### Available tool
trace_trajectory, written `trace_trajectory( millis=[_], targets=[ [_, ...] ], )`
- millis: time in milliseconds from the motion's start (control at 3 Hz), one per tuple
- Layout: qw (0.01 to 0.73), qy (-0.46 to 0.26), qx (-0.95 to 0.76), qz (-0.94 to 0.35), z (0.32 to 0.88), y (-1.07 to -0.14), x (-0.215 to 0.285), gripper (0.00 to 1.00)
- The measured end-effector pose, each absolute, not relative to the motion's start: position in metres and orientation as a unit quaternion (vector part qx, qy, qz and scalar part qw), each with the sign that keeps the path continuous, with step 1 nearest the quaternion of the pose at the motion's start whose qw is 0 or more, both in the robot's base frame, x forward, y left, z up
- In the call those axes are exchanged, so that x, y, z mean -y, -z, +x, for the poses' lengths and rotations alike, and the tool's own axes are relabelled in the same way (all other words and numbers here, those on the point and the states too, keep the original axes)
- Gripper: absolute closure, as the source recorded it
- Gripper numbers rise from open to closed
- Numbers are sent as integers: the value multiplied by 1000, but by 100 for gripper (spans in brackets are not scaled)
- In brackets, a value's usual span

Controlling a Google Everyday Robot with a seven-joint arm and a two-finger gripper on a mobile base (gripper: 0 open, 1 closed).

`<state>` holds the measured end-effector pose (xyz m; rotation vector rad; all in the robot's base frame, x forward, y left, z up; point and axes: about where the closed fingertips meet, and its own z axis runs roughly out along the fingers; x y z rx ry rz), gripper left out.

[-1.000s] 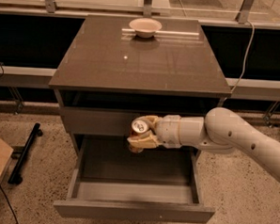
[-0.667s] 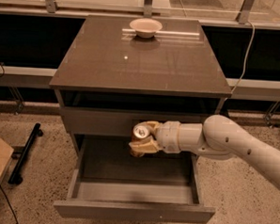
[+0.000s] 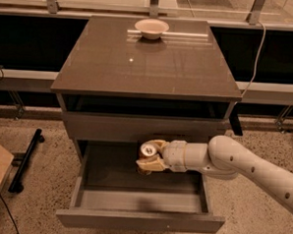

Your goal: Place orange can into middle drawer

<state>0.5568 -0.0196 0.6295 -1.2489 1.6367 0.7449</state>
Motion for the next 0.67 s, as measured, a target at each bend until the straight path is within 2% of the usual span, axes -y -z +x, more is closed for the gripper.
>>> trace_trajectory(
  millis=[667],
  targets=[
    [445, -301, -691, -484, 549, -558, 37, 100]
  ],
)
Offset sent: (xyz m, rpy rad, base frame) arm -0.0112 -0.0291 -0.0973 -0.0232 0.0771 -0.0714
